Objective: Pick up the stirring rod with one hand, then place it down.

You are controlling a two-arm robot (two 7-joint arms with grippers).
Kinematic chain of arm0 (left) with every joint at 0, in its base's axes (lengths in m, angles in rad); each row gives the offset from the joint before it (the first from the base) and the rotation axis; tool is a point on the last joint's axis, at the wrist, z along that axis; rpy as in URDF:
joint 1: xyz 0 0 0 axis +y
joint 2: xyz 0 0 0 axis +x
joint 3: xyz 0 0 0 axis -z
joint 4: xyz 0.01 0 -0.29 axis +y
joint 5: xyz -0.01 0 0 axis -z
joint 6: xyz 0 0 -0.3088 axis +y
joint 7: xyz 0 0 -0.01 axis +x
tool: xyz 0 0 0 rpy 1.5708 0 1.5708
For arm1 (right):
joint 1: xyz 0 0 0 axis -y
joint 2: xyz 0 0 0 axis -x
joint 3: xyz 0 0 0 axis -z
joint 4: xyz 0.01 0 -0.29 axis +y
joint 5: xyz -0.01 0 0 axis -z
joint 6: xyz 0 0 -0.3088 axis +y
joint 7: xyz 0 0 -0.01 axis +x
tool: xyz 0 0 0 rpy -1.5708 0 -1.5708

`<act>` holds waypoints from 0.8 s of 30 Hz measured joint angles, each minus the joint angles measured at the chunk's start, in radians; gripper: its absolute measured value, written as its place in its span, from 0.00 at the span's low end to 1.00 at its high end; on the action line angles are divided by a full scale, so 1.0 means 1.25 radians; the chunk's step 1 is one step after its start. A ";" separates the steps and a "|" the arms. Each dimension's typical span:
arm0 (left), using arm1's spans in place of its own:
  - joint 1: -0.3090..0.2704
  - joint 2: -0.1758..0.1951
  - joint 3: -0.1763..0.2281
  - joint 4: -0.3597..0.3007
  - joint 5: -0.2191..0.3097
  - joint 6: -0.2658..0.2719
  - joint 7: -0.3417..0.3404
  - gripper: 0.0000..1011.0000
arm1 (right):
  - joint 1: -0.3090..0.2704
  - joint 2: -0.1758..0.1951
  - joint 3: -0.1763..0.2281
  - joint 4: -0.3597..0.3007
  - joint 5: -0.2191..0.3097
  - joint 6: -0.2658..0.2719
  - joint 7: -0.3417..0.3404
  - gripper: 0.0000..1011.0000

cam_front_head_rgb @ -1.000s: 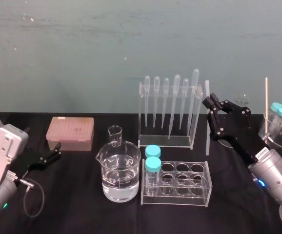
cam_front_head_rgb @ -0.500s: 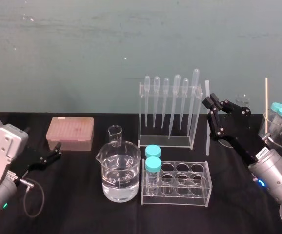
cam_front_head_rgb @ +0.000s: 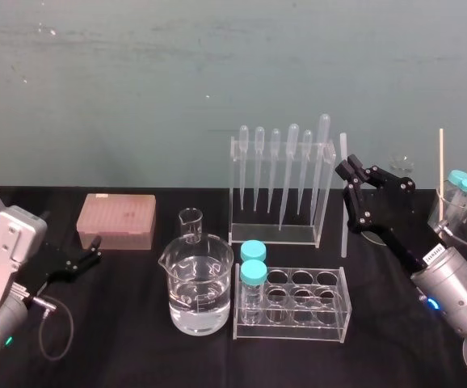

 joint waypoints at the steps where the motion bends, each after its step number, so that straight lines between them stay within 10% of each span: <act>1: 0.000 0.000 0.000 0.000 0.000 0.000 0.000 0.99 | 0.000 0.000 0.000 0.000 0.000 0.000 0.000 0.06; 24: 0.000 0.000 0.000 0.000 0.000 0.000 0.000 0.99 | 0.000 0.000 0.000 0.000 0.000 0.000 0.000 0.06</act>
